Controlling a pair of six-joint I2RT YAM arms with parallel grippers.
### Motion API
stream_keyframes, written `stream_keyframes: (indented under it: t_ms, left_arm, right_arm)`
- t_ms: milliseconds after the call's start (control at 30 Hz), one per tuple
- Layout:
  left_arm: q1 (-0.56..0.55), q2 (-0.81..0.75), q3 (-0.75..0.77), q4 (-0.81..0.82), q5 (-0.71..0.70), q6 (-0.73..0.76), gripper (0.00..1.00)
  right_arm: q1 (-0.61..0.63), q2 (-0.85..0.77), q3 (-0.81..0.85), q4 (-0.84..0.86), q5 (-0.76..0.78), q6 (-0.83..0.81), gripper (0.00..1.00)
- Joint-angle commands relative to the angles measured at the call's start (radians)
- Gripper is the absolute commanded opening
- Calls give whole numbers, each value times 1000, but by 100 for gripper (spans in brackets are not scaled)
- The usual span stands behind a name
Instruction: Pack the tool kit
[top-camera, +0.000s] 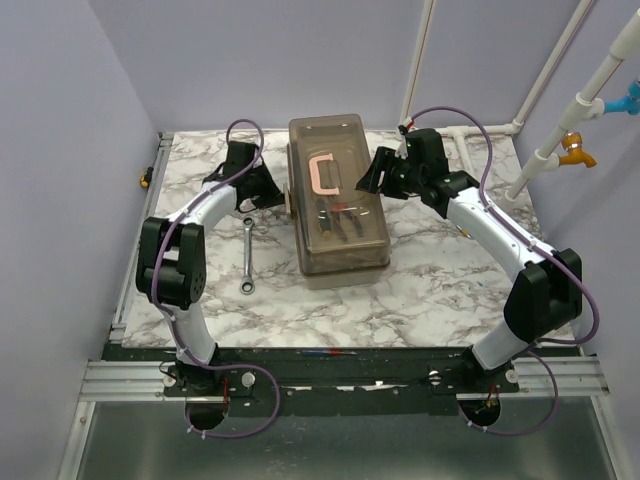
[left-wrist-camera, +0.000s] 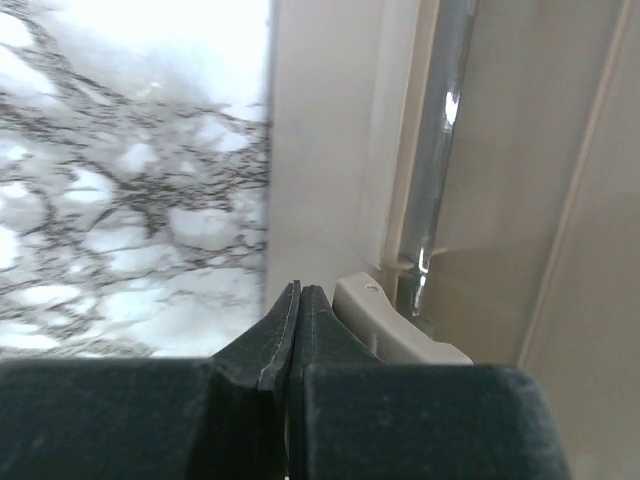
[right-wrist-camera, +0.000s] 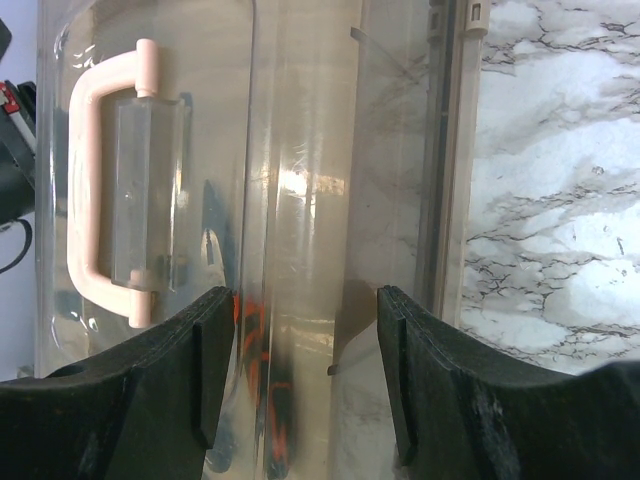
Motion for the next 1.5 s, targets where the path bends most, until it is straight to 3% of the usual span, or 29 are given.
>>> stream_keyframes:
  t_ms: [0, 200, 433, 667, 900, 1233, 1467]
  left_arm:
    - [-145, 56, 256, -352, -231, 187, 0]
    - [-207, 144, 413, -546, -438, 246, 0]
    - [-245, 228, 504, -647, -506, 263, 0]
    - [-243, 350, 576, -700, -420, 277, 0]
    - [-229, 296, 408, -433, -123, 230, 0]
    - [-199, 155, 264, -171, 93, 118, 0]
    - [-196, 215, 381, -161, 151, 62, 0]
  right_arm:
    - [11, 37, 2, -37, -30, -23, 62]
    - [10, 28, -9, -41, -20, -22, 62]
    - [11, 29, -30, -35, -22, -14, 62]
    - [10, 19, -47, -29, -20, -9, 62]
    - [10, 21, -71, -4, -53, 1, 62]
    - [11, 3, -100, 30, -59, 41, 63]
    - [11, 42, -117, 125, -134, 107, 64]
